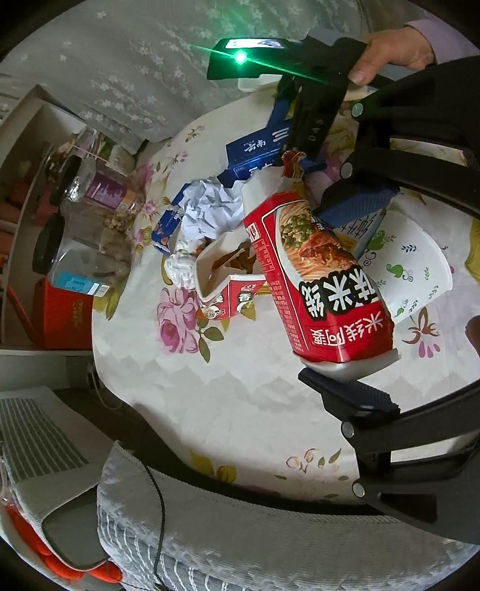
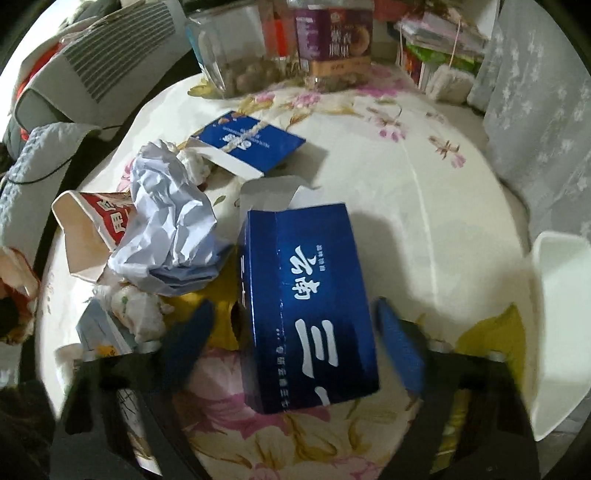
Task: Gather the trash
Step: 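Grasp the blue box with the right gripper and lift it toward the white bin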
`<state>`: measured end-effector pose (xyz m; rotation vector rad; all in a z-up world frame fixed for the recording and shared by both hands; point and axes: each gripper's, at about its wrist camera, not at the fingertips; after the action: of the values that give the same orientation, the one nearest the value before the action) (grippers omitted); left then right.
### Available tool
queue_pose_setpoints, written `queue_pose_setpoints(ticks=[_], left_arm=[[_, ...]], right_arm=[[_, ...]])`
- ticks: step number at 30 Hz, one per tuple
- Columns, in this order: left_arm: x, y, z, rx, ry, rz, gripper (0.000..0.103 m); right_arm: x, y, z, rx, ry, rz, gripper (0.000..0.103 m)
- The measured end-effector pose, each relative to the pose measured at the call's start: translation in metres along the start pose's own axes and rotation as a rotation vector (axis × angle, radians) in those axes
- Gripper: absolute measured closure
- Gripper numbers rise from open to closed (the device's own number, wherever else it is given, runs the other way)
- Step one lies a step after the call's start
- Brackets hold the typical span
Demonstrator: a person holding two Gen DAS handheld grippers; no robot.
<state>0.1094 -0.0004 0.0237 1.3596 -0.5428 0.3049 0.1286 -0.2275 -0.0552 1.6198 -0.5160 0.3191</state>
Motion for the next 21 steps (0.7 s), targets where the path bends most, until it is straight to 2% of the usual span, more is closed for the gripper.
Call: queue_pose_setpoints(ticks=[2, 6, 14, 21], left_arm=[[0.0, -0.001, 0.0, 0.001, 0.005, 0.003, 0.03], [0.0, -0.003, 0.002, 0.003, 0.006, 0.012, 0.03], [0.001, 0.003, 0.013, 0.016, 0.009, 0.06, 0.03], [0.001, 0.006, 0.028, 0.028, 0.008, 0.096, 0.03]], right_arm=[[0.001, -0.001, 0.004, 0.009, -0.03, -0.009, 0.052], [0.003, 0.01, 0.009, -0.01, -0.048, 0.025, 0.052], [0.006, 0.047, 0.017, 0.007, -0.071, 0.13, 0.052], [0.003, 0.073, 0.028, 0.011, -0.075, 0.184, 0.052]])
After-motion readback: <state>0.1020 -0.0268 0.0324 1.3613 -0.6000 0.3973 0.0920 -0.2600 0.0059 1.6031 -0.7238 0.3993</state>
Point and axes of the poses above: each gripper's, at about its wrist camera, not at the fingertips, and y roughly against the way its jaws point, z to its right, x to its top, and after that the axes turned 7 degrees about z, right-handed
